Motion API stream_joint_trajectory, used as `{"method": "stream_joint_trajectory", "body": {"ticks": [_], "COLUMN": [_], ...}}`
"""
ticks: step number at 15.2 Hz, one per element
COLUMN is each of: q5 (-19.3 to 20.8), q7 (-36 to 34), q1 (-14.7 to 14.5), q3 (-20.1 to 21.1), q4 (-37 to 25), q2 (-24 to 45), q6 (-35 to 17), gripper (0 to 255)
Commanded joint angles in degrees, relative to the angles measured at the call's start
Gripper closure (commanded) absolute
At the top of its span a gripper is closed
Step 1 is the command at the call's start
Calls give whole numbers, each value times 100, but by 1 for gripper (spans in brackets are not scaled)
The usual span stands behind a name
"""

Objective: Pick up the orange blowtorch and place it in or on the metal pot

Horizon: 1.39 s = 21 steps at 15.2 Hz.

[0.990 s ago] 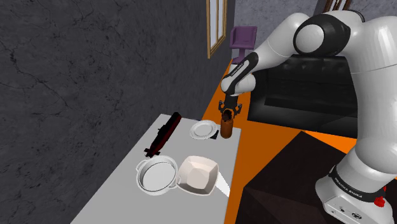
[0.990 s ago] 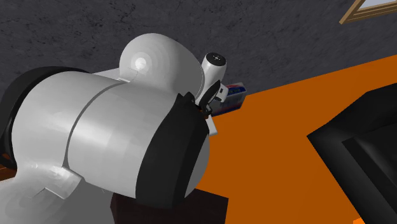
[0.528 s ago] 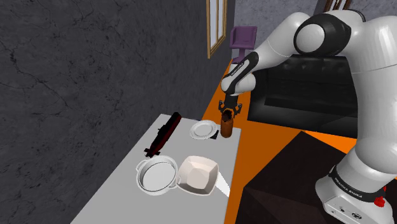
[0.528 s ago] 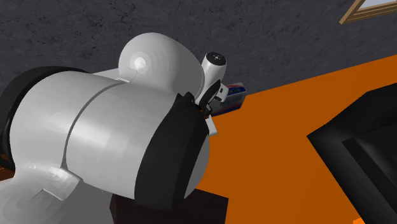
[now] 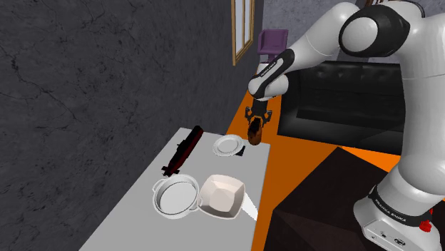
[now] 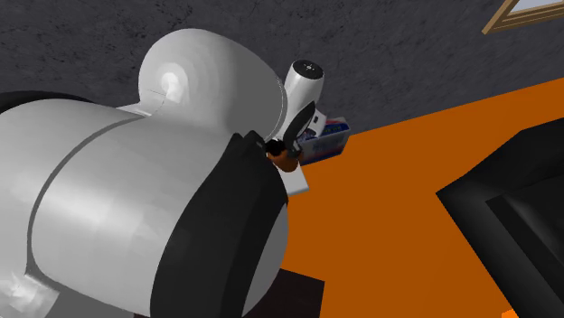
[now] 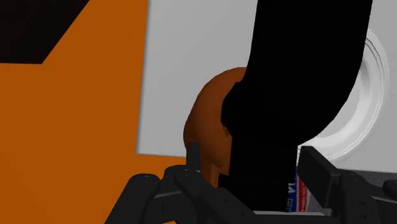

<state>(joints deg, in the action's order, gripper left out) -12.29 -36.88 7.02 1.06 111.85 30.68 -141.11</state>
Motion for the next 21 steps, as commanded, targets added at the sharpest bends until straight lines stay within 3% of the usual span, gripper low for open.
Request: {"method": "stream_joint_trajectory", "body": {"ticks": [1, 15, 21], "q5": [16, 131, 217], "q7": [-17, -181, -970], "q1": [1, -23, -571], "q3": [-12, -69, 129], "q4": [-11, -63, -67], "q2": [-106, -817, -851], "q6": [109, 864, 790], "gripper": [255, 255, 255]}}
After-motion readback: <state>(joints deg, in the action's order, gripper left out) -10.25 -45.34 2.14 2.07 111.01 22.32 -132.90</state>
